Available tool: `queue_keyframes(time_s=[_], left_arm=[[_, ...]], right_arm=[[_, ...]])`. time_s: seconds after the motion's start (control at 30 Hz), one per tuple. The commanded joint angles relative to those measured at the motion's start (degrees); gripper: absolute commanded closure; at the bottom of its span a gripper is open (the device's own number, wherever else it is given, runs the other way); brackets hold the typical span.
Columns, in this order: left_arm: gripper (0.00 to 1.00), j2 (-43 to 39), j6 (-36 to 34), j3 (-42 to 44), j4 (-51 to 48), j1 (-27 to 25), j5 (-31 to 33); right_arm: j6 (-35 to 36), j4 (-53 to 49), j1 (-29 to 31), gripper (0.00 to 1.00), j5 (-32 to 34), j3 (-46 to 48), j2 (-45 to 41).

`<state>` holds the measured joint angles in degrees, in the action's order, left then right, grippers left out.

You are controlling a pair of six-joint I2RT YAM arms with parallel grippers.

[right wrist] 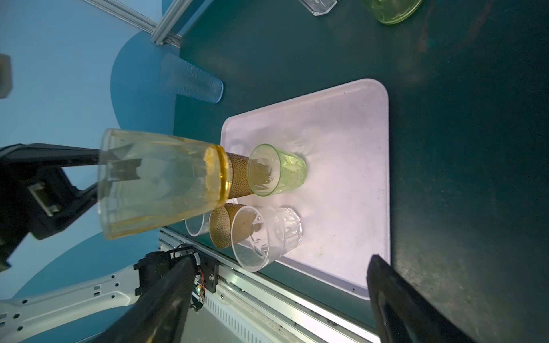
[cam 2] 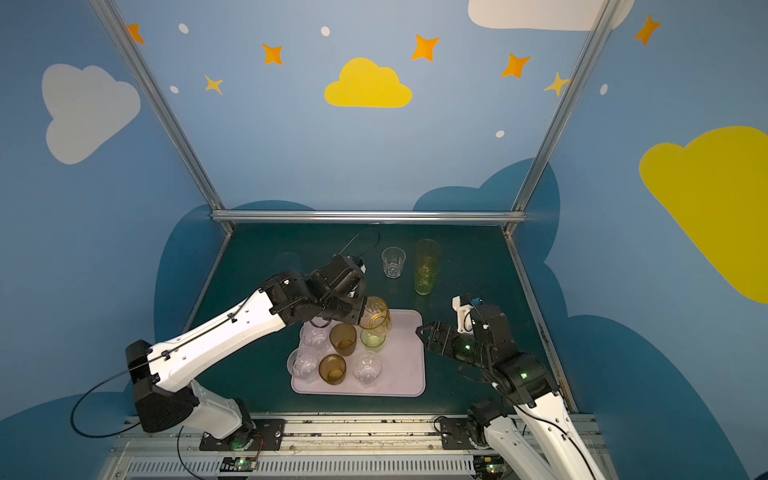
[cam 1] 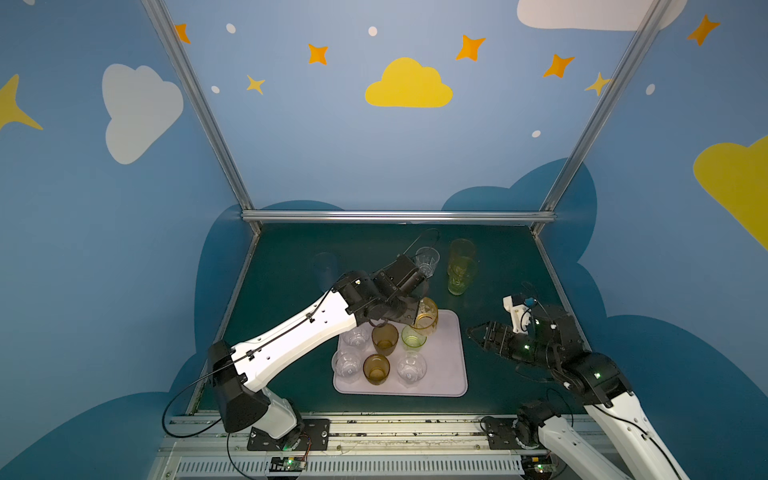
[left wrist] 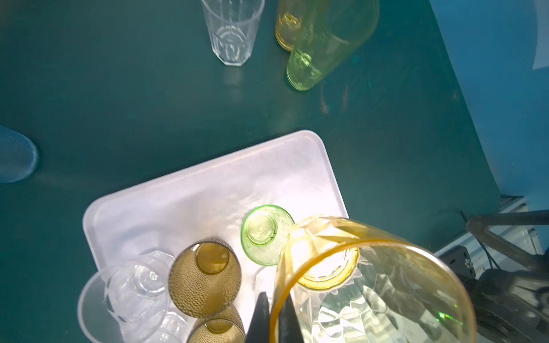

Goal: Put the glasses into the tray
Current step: 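Lift the amber glass and carry it over the tray with left gripper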

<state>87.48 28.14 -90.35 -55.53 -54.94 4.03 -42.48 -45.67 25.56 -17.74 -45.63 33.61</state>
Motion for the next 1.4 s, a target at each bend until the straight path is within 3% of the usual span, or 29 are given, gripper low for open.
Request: queue_keyframes(time_s=[0.0, 0.47, 1.37], left_arm=[[0.96, 0.21, 2.05, 0.12, -0.2, -2.25, 1.24], [0.96, 3.58, 4.65, 1.89, 2.43, -8.23, 0.74], [0.96, 10.19, 7.04, 5.44, 7.8, -11.84, -0.34]], right_arm=[[-1.92, -0.44, -0.31, 0.1, -0.59, 0.52, -2.5], [-3.57, -0.65, -0.34, 0.1, -1.6, 2.12, -6.43], [-7.0, -2.31, -0.34, 0.1, 2.16, 4.23, -10.32]])
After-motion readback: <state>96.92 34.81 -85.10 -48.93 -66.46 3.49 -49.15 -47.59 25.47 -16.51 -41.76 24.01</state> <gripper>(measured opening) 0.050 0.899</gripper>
